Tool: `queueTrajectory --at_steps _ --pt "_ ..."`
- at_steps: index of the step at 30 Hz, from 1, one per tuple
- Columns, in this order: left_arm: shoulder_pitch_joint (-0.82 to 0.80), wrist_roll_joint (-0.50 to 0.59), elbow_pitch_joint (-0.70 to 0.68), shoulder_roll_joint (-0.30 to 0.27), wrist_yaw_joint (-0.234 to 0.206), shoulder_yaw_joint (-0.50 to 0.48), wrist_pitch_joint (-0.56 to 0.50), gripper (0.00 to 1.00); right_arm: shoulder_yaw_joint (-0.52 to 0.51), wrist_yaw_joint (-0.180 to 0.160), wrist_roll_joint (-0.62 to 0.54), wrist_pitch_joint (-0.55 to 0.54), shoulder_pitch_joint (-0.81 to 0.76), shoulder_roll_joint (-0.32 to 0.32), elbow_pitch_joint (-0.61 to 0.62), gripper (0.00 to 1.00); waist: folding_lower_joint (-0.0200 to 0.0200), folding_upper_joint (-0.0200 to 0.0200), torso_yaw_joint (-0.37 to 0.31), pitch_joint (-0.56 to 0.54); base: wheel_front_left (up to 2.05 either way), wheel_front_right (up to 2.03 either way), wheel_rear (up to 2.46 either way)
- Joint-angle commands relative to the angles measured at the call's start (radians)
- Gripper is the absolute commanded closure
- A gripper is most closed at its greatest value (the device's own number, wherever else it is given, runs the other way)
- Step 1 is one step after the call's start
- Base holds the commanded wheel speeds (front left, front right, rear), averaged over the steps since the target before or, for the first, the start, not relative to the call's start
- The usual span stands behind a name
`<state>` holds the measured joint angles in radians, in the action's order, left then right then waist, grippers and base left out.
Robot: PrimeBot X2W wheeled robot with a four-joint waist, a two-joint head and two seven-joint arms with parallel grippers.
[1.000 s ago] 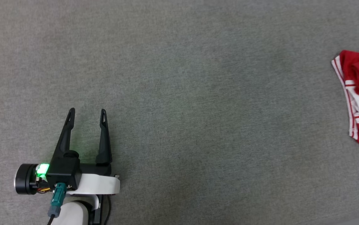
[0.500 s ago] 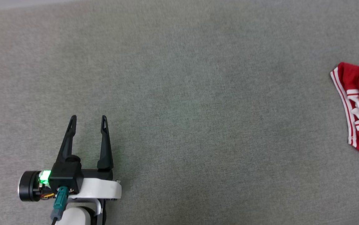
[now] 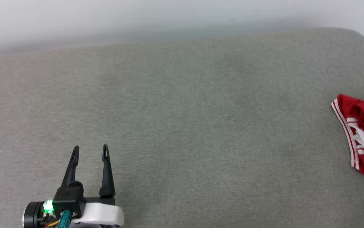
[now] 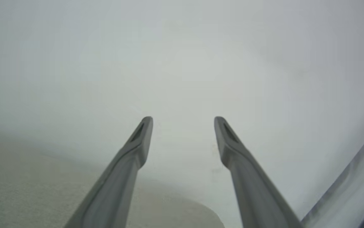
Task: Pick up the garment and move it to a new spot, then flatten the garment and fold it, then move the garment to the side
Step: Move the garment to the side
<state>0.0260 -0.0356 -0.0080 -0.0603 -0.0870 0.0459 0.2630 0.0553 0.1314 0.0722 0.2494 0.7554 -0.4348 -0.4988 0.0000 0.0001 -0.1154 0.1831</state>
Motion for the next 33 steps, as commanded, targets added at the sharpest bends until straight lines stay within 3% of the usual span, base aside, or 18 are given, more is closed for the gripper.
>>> queueTrajectory --at_steps 1,8,22,33 --pt "0.013 -0.001 0.002 0.000 -0.002 -0.003 0.002 0.00 0.006 -0.002 0.003 0.007 -0.032 0.012 0.023 0.00 0.0000 -0.0001 0.023 -0.029 0.00 0.00 0.00" --pt "0.051 0.000 0.008 0.005 -0.001 0.008 0.002 0.00 0.048 -0.002 0.027 0.015 -0.260 0.132 0.236 0.00 0.0000 -0.0001 0.066 -0.083 0.00 0.00 0.00" --pt "0.129 -0.004 0.009 0.009 -0.006 0.006 0.002 0.00 -0.022 -0.001 0.089 0.015 -0.660 0.258 0.340 0.00 0.0000 -0.0001 0.090 -0.169 0.00 0.00 0.00" --pt "0.156 -0.014 -0.008 0.010 0.004 0.003 0.002 0.00 -0.095 -0.001 0.082 0.015 -0.856 0.346 0.457 0.00 0.0000 -0.0001 0.098 -0.194 0.00 0.00 0.00"
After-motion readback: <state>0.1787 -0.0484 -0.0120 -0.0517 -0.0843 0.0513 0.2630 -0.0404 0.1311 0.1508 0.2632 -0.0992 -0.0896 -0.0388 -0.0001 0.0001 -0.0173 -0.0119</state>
